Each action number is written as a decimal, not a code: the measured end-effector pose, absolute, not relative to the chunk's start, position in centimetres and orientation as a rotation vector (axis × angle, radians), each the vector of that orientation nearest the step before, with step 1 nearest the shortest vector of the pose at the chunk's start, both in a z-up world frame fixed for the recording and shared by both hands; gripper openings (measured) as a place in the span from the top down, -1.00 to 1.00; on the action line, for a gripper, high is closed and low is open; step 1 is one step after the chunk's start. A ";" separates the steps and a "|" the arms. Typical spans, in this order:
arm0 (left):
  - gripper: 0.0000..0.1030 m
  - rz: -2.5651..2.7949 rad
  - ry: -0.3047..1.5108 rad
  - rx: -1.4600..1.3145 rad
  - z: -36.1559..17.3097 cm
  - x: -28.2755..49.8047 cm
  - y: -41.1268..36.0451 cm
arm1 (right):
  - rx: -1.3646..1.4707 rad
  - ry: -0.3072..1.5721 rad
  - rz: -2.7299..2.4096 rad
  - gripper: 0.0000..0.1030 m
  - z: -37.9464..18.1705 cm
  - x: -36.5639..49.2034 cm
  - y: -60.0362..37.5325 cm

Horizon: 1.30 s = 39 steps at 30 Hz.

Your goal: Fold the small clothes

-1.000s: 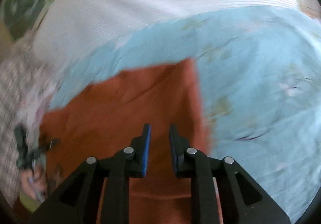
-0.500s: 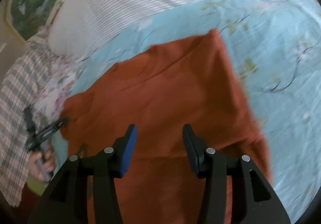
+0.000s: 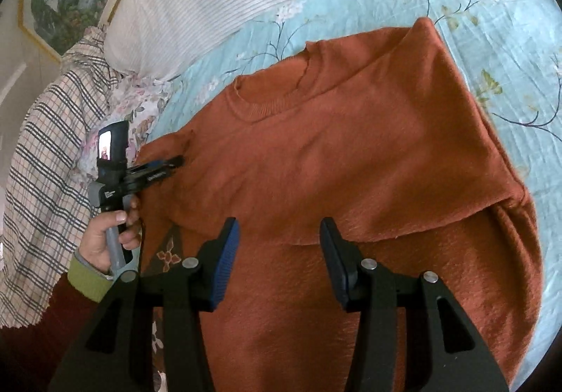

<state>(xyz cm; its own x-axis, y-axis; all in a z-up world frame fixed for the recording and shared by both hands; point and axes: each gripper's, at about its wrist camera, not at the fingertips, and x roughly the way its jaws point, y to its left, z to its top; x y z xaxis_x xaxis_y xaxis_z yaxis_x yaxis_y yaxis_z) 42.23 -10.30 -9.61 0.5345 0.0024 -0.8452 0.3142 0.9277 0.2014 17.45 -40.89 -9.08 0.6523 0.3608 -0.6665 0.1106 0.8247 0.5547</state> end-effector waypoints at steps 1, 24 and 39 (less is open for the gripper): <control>0.83 -0.171 0.993 0.327 -9.2 42.5 -9.4 | 0.604 0.857 0.153 0.05 -9.0 17.4 -41.0; 0.84 -0.781 0.880 0.089 -1.2 31.3 -24.6 | 0.686 0.748 0.022 0.05 -8.1 12.0 -46.1; -0.12 -0.731 0.954 0.111 -6.4 29.2 -24.1 | 0.677 0.778 0.053 0.05 -9.2 15.3 -44.9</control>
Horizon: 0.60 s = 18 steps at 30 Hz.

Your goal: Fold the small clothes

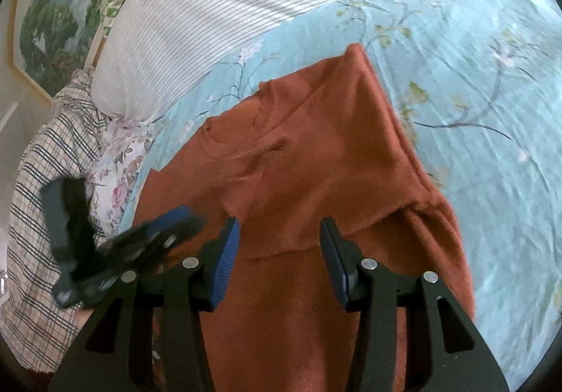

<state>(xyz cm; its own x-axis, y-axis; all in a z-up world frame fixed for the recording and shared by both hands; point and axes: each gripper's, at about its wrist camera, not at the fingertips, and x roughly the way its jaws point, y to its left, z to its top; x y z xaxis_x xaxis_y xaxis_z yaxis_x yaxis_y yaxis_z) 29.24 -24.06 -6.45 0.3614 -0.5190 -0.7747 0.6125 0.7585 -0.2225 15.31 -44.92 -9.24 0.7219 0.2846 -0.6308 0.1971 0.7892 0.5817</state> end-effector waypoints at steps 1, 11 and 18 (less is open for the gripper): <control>-0.16 -0.710 0.949 0.102 -6.2 28.7 -22.4 | 0.680 0.787 0.061 0.05 -9.4 15.9 -44.7; -0.19 -0.244 0.942 -0.003 -7.7 26.2 -3.2 | 0.714 0.853 0.000 -0.04 -12.4 21.1 -44.1; -0.19 -0.170 0.988 -0.021 -10.2 29.2 -0.3 | 0.677 0.761 0.062 0.88 -8.9 22.3 -43.1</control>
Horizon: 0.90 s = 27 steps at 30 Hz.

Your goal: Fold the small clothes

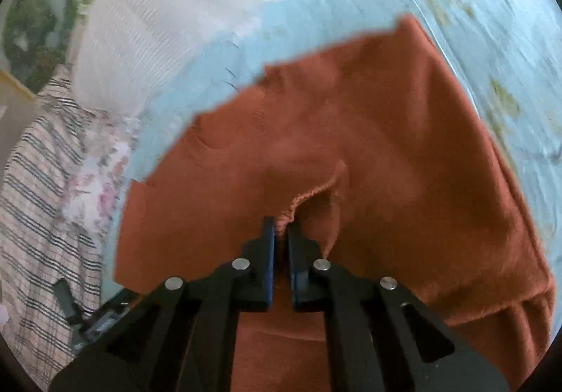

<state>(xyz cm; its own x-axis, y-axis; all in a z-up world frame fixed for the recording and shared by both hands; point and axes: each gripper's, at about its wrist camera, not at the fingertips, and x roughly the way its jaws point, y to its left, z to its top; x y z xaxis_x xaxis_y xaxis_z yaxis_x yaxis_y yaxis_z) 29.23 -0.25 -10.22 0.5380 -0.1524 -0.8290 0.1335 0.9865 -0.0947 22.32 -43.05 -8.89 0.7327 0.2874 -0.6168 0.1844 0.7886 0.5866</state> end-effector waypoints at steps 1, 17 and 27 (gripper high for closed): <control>-0.19 -0.170 0.989 -0.006 -10.2 29.8 -0.5 | 0.662 0.714 0.069 0.88 -7.4 21.7 -43.2; 0.45 -0.069 0.863 -0.006 -8.2 30.0 -0.5 | 0.627 0.709 -0.085 0.89 -8.9 18.2 -46.9; 0.43 -0.061 0.937 -0.005 -10.3 30.6 -0.4 | 0.500 0.714 -0.227 0.81 -7.1 17.7 -45.4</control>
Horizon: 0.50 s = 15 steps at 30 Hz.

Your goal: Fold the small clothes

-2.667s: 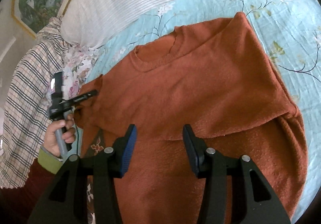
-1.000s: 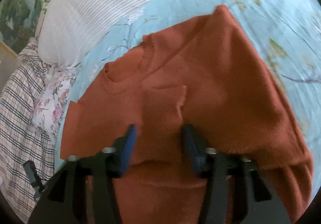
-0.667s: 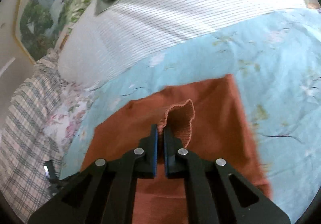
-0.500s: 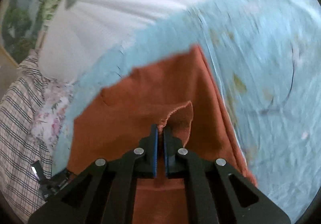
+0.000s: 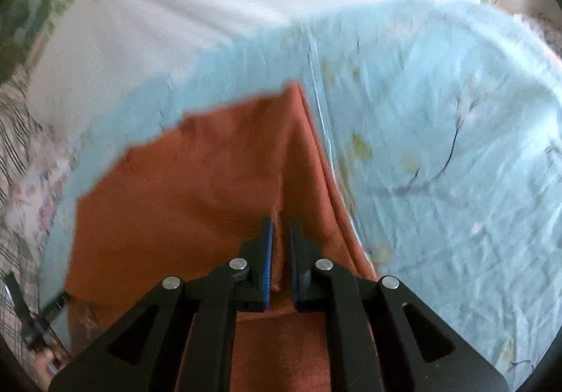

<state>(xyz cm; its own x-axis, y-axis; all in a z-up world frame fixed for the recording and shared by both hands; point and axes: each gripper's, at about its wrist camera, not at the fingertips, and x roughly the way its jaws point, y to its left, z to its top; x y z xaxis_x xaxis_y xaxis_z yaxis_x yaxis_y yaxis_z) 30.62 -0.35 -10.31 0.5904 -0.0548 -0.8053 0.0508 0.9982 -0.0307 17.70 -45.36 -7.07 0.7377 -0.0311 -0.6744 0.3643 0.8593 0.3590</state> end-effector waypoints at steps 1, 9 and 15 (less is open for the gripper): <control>0.42 -0.061 0.939 0.000 -10.4 30.6 -0.4 | 0.492 0.713 -0.180 0.81 -6.9 18.1 -44.9; 0.35 -0.073 0.948 -0.004 -10.5 30.5 -0.4 | 0.540 0.877 -0.084 0.60 -11.6 20.7 -45.2; 0.04 -0.130 0.963 0.006 -9.9 28.4 1.1 | 0.592 0.789 -0.038 0.20 -8.4 13.3 -47.5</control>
